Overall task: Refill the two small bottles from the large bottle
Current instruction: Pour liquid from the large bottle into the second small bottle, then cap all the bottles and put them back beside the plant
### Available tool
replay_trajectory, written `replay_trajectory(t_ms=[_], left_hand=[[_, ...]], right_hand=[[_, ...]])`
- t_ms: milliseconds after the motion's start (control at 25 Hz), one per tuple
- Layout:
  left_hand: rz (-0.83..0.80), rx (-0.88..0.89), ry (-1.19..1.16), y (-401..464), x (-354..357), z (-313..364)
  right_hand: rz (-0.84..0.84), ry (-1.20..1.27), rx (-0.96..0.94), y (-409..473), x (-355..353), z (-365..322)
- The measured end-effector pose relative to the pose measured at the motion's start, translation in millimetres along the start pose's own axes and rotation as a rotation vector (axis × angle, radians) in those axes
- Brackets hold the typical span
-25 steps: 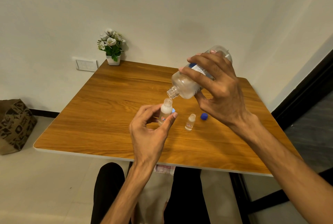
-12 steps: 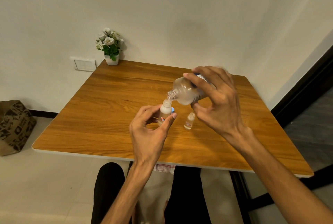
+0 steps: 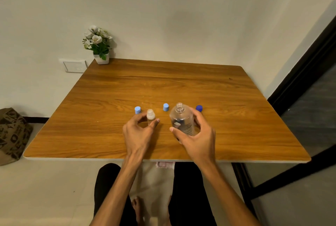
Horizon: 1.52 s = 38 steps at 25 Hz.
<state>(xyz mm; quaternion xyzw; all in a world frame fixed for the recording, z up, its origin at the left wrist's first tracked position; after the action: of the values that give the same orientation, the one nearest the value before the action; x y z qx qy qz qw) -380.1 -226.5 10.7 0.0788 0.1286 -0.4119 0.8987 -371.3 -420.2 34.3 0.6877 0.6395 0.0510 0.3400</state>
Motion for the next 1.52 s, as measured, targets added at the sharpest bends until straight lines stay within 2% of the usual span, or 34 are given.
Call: replay_trajectory(t_ms=[160, 320, 400, 480, 560, 640, 720, 800, 880, 1000, 1120, 1280, 1520], left_hand=[[-0.051, -0.05, 0.082, 8, 5, -11], [-0.08, -0.047, 0.1, 10, 9, -13], [-0.041, -0.006, 0.159, 2, 7, -9], [0.039, 0.138, 0.168, -11, 5, 11], [0.071, 0.356, 0.126, -20, 13, 48], [-0.033, 0.535, 0.177, -20, 43, 89], [-0.221, 0.589, 0.442, -7, 88, 115], [-0.388, 0.567, 0.825, 7, 135, 120], [-0.525, 0.53, 1.111, 16, 169, 113], [-0.567, 0.57, 1.297, 19, 196, 104], [-0.496, 0.626, 1.237, 18, 200, 105], [-0.35, 0.741, 0.954, 14, 195, 119], [-0.388, 0.712, 0.912, 6, 182, 112]], right_hand=[[0.114, 0.062, 0.088, -10, -1, 13], [0.139, 0.053, 0.105, -4, -22, 23], [0.139, 0.044, 0.106, -1, -32, 30], [0.151, 0.041, 0.107, 2, -42, 39], [0.169, 0.045, 0.099, 6, -50, 46], [0.191, 0.037, 0.097, 11, -59, 53], [0.216, 0.042, 0.107, 16, -69, 61], [0.243, 0.038, 0.125, 21, -80, 71], [0.265, 0.032, 0.139, 26, -89, 81], [0.259, 0.056, 0.153, 30, -98, 95], [0.253, 0.057, 0.139, 29, -100, 101], [0.249, 0.084, 0.144, 28, -97, 104], [0.244, 0.089, 0.146, 27, -97, 106]])
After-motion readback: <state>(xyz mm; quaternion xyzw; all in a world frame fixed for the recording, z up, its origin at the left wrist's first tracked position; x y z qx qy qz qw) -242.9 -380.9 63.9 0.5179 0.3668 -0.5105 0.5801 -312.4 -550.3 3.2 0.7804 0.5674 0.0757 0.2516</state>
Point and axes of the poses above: each hand's wrist, its own y-axis towards the middle knuckle, its own x-axis out of the palm, z = x × y, the point moved 2 cm from there along y, towards the middle knuckle, and after that the axes turned 9 degrees about -x, right-handed, at the moved point
